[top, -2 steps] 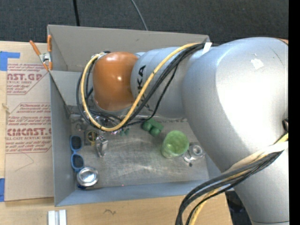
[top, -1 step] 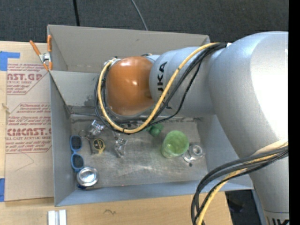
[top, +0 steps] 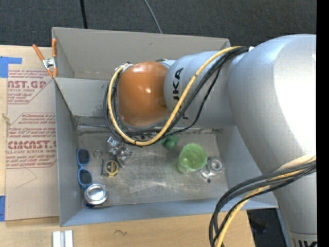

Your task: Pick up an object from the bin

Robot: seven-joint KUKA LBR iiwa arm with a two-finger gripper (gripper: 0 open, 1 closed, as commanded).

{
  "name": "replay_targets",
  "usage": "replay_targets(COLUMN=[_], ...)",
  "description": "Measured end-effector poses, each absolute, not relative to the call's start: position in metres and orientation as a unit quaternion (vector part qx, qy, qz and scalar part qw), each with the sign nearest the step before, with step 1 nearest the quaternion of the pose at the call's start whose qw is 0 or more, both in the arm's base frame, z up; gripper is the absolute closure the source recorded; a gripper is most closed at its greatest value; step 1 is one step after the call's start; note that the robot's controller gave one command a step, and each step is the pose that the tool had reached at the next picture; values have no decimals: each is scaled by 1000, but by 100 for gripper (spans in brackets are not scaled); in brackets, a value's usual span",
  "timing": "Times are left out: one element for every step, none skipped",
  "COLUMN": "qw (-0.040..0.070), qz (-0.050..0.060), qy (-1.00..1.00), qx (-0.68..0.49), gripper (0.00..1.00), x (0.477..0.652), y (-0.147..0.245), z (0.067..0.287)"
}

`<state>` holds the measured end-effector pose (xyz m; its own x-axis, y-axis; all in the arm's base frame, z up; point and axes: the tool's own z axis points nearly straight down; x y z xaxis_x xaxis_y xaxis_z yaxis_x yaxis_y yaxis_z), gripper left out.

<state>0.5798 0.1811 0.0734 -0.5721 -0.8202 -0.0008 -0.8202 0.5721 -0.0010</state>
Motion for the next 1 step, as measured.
replay_targets(qw=[5], qz=[1], qy=[886], qx=[-463], gripper=[0], x=[580], y=[183], z=[73])
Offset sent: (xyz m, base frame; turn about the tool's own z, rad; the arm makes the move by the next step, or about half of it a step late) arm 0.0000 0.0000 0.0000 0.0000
